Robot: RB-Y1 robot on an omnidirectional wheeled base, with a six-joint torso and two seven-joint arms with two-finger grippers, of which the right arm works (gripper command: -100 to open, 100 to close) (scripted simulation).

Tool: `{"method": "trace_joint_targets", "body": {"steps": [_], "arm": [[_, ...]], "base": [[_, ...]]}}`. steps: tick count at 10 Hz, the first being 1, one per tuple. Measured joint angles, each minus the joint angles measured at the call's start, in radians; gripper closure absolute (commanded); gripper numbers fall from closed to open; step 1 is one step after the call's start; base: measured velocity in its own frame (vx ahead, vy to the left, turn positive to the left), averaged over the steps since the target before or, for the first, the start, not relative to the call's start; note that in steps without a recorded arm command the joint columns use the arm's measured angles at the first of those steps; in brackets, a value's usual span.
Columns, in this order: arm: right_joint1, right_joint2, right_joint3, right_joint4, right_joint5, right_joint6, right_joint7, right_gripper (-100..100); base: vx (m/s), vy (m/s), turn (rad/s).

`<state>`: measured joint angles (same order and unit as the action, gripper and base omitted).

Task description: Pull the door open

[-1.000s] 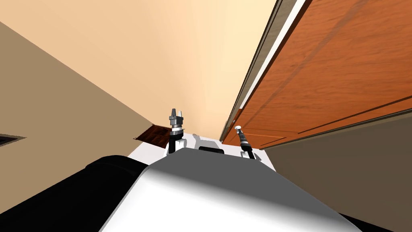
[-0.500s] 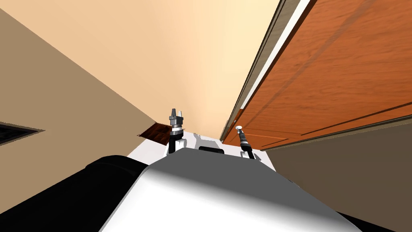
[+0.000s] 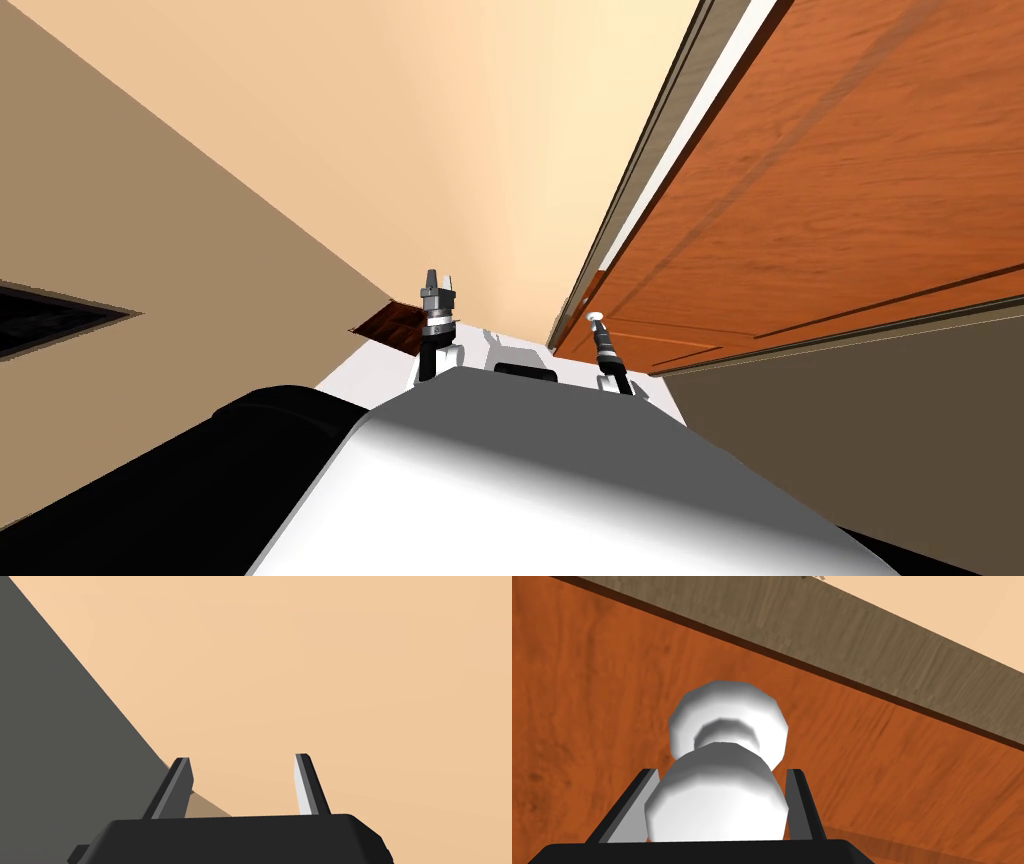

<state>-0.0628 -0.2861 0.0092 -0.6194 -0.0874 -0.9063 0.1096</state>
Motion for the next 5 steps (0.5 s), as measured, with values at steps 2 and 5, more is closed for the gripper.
{"method": "trace_joint_targets", "body": {"steps": [2, 5], "arm": [[-0.008, 0.003, 0.004, 0.019, -0.013, -0.013, -0.046, 100], [0.008, 0.004, 0.010, -0.016, -0.034, 0.009, -0.098, 100]], "base": [[-0.015, -0.010, 0.016], [-0.037, -0.018, 0.061]]}}
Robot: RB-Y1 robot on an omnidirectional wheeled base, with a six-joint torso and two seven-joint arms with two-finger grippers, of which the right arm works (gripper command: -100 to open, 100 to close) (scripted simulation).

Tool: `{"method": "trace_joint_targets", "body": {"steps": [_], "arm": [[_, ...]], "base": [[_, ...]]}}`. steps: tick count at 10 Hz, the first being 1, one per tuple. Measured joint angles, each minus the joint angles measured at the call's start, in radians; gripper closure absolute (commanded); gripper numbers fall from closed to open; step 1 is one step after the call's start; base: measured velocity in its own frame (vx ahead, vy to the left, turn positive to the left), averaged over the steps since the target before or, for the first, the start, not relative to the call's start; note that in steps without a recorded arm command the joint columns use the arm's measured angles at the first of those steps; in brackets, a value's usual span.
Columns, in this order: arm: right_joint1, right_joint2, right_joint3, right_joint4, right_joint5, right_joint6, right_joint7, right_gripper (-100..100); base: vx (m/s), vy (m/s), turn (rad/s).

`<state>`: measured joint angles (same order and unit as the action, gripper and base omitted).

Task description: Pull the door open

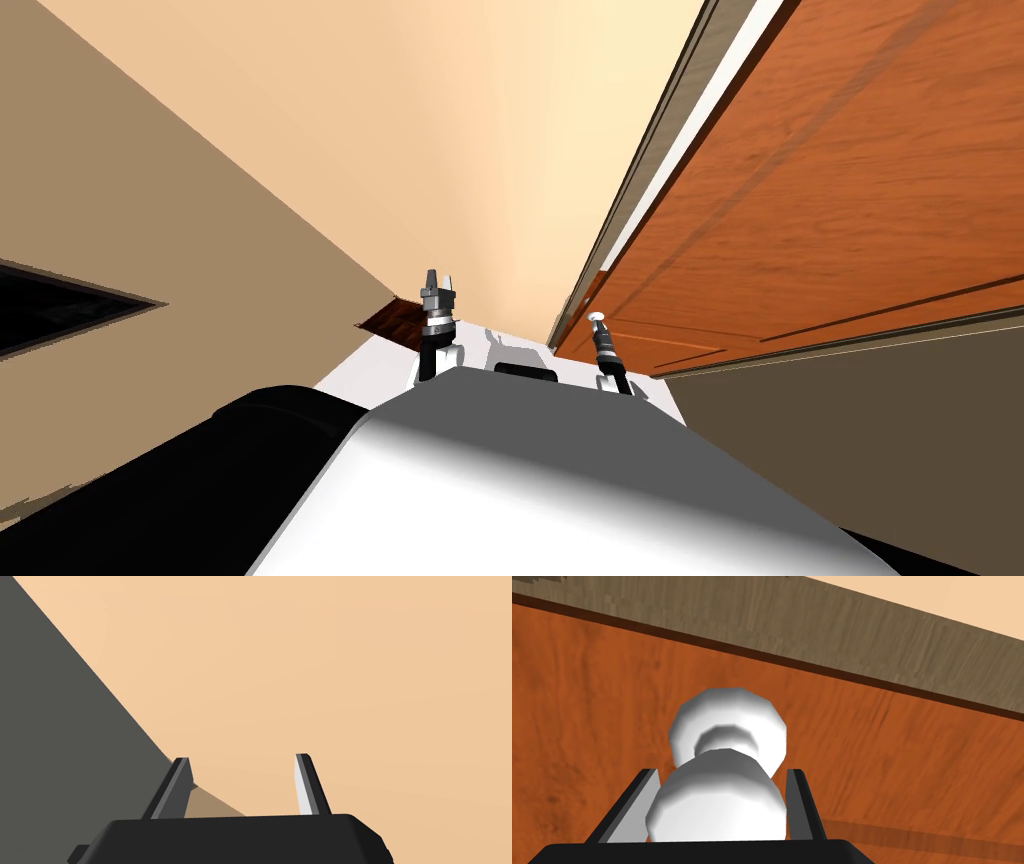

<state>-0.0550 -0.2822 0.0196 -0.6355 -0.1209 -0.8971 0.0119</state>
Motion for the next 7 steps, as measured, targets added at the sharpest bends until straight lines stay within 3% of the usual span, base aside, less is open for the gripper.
{"method": "trace_joint_targets", "body": {"steps": [7], "arm": [[-0.005, 0.001, 0.017, 0.004, -0.053, 0.003, -0.167, 100]], "base": [[-0.035, -0.016, 0.058]]}}
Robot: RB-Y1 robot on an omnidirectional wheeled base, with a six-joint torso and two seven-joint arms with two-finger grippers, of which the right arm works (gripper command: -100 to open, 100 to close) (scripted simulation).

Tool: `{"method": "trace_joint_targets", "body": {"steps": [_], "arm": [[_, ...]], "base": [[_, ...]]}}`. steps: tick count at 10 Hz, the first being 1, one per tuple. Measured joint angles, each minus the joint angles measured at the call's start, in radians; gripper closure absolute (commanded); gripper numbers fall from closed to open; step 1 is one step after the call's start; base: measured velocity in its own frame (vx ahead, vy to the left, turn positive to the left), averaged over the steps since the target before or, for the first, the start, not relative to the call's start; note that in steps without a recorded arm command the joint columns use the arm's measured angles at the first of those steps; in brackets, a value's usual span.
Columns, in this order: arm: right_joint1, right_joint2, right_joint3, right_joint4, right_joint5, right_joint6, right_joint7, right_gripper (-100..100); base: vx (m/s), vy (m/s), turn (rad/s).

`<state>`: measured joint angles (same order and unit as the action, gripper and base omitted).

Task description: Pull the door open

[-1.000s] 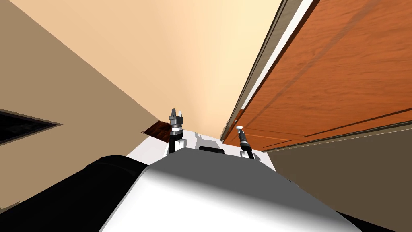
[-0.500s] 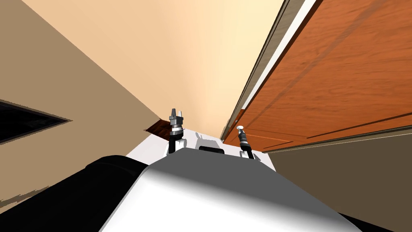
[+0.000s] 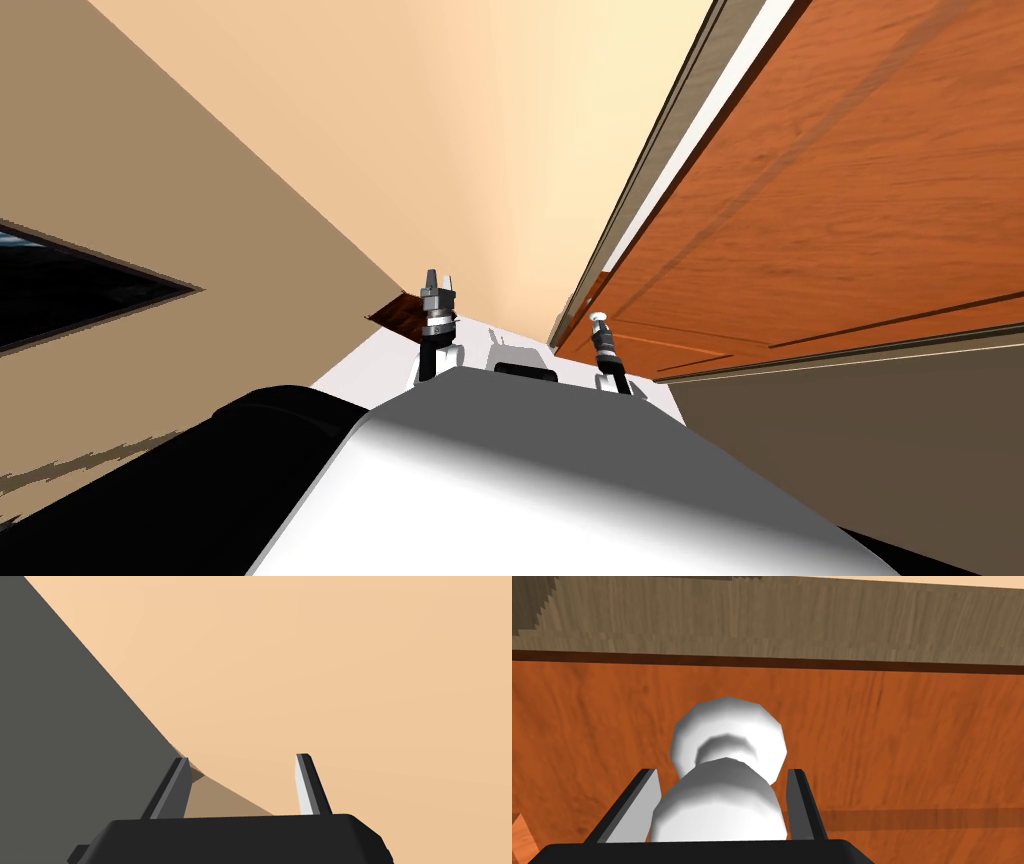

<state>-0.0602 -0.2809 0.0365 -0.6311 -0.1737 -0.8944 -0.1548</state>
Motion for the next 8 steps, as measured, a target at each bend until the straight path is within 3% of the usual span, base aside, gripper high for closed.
{"method": "trace_joint_targets", "body": {"steps": [8], "arm": [[-0.011, 0.001, 0.019, 0.007, -0.059, 0.003, -0.192, 100]], "base": [[-0.035, -0.015, 0.054]]}}
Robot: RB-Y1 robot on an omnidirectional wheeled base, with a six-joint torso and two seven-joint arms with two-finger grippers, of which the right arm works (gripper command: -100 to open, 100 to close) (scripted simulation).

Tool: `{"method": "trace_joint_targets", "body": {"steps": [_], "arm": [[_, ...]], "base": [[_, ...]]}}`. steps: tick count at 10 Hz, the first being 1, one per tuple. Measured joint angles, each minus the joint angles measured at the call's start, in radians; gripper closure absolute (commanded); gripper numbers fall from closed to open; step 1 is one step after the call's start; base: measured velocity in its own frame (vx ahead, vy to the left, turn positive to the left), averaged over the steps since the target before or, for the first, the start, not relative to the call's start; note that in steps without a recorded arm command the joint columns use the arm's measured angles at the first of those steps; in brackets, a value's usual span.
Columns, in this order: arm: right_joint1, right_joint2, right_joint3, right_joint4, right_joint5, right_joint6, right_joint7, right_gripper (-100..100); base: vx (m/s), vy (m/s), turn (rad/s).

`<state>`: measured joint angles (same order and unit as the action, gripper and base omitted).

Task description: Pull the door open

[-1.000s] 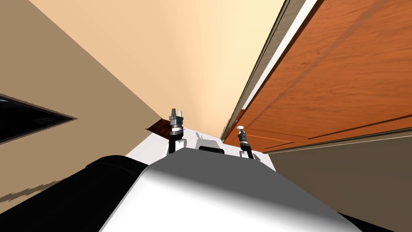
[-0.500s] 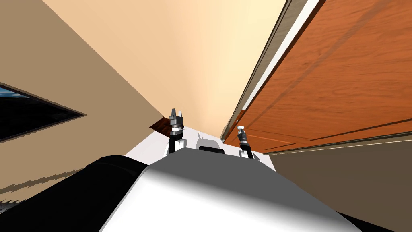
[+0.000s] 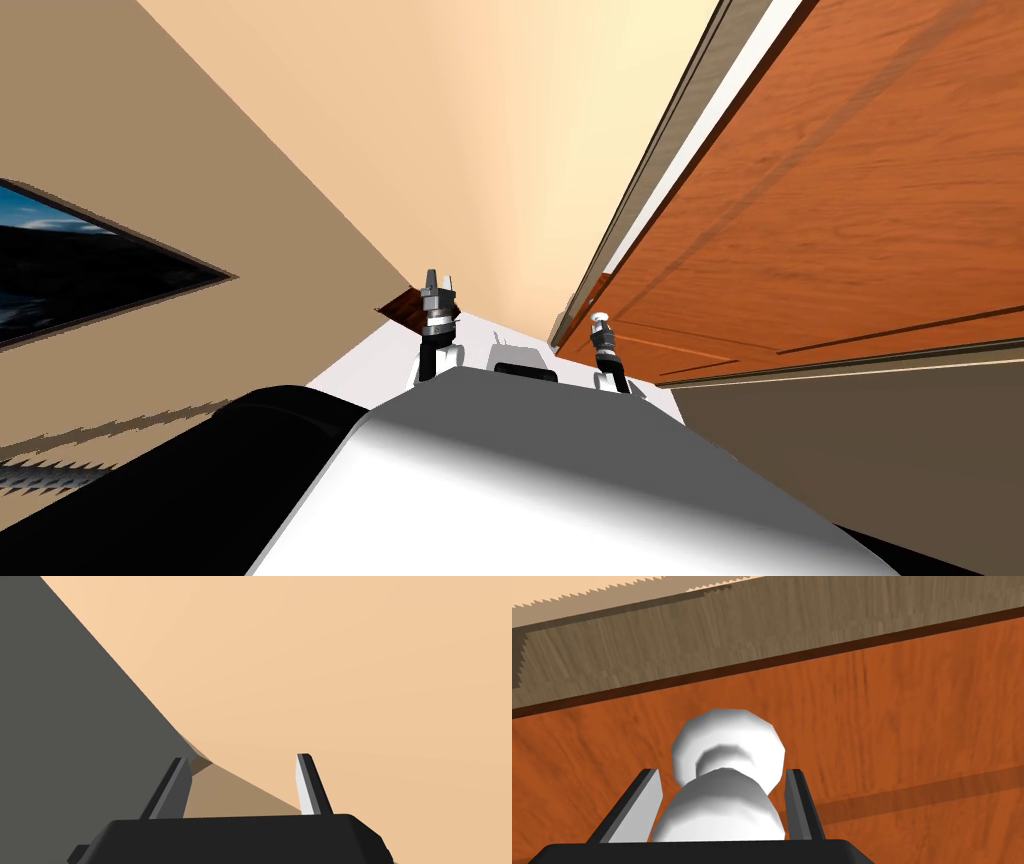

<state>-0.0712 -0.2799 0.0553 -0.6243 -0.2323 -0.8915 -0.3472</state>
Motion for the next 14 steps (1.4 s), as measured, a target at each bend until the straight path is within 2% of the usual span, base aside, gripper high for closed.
{"method": "trace_joint_targets", "body": {"steps": [14], "arm": [[-0.004, -0.003, 0.030, -0.021, -0.111, 0.015, -0.347, 100]], "base": [[-0.038, -0.016, 0.056]]}}
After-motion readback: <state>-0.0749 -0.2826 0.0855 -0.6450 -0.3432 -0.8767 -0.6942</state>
